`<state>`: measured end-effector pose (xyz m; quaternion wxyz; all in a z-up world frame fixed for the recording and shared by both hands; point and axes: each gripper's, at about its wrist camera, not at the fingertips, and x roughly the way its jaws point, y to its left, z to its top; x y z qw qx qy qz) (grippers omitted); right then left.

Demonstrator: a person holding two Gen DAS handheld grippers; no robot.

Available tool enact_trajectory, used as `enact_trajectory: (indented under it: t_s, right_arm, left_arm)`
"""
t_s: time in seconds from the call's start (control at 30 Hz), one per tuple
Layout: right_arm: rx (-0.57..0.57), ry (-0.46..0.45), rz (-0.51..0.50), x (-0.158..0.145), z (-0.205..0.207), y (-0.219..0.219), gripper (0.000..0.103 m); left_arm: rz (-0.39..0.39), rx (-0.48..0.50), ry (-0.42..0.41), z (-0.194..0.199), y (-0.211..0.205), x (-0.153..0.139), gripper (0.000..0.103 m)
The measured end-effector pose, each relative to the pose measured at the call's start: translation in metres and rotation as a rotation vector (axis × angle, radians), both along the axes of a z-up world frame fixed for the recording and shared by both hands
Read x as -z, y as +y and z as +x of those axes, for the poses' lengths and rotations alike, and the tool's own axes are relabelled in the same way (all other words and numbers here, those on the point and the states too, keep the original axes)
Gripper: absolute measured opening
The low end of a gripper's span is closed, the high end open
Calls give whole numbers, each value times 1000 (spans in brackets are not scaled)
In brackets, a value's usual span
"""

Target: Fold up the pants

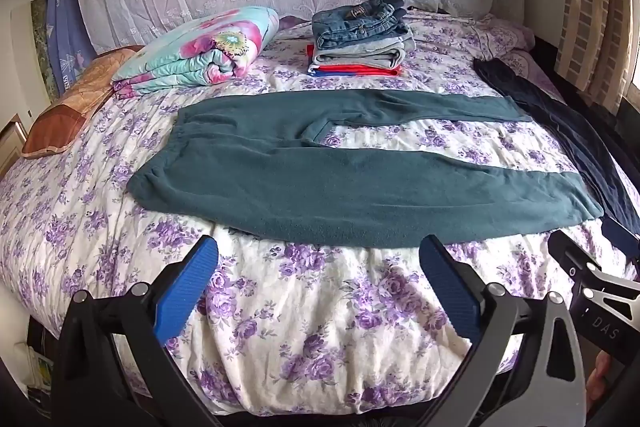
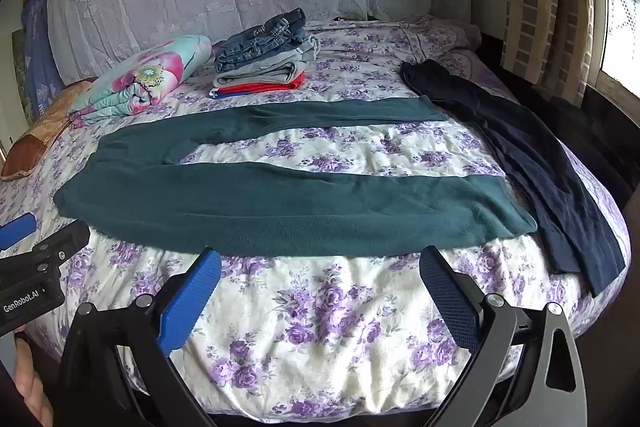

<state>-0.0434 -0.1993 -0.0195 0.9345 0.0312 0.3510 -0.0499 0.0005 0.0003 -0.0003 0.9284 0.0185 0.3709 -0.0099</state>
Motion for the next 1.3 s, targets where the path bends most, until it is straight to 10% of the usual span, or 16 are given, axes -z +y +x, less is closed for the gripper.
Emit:
enact_trajectory:
  t_s: [1.3]
  right_arm:
    - [-3,0,5,1,0,5,99]
  left_arm:
    - [3,2,3,-4,1,5,98]
